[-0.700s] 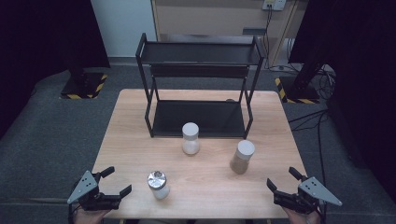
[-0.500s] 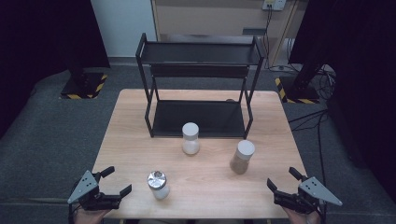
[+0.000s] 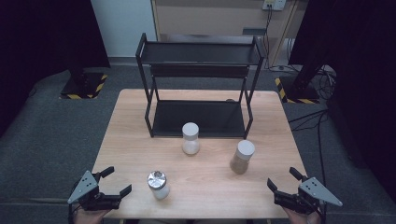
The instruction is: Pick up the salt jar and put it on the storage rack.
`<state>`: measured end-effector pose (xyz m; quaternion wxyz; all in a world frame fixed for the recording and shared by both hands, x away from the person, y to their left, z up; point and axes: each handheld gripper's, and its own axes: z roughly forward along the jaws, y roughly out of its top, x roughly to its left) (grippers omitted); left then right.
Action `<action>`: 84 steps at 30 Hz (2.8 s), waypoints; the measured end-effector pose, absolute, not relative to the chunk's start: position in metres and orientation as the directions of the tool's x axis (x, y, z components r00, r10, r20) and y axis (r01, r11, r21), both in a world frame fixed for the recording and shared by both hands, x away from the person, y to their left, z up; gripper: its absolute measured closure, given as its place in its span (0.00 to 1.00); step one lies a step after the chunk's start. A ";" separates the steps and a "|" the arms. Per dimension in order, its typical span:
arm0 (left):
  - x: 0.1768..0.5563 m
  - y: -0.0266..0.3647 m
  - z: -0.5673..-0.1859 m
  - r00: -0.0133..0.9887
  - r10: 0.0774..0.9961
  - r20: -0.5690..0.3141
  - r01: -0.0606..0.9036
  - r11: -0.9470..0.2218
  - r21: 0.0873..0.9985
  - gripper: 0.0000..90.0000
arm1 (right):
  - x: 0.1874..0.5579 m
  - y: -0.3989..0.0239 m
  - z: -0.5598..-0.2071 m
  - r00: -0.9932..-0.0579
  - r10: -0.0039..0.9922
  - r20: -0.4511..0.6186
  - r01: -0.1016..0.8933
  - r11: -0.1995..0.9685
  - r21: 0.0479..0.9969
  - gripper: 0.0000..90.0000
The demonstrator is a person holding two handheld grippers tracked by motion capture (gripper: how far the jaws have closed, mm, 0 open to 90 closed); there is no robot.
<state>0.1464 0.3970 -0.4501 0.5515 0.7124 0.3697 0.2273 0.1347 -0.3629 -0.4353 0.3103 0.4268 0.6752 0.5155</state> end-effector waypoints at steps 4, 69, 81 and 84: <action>0.146 0.397 -0.449 0.619 0.780 -0.087 0.276 -0.113 0.954 0.00 | 0.135 -0.363 -0.436 -0.442 0.897 0.023 0.253 0.100 0.962 0.08; 0.185 0.377 -0.362 0.751 0.651 -0.113 0.346 -0.242 0.906 0.02 | 0.135 -0.364 -0.435 -0.452 0.892 0.023 0.258 0.107 0.960 0.08; 0.200 0.353 -0.372 0.779 0.616 -0.116 0.355 -0.280 0.892 0.02 | 0.135 -0.365 -0.435 -0.455 0.890 0.024 0.257 0.106 0.960 0.08; 0.204 0.349 -0.376 0.785 0.608 -0.120 0.358 -0.287 0.889 0.03 | 0.135 -0.365 -0.435 -0.455 0.890 0.024 0.257 0.106 0.961 0.08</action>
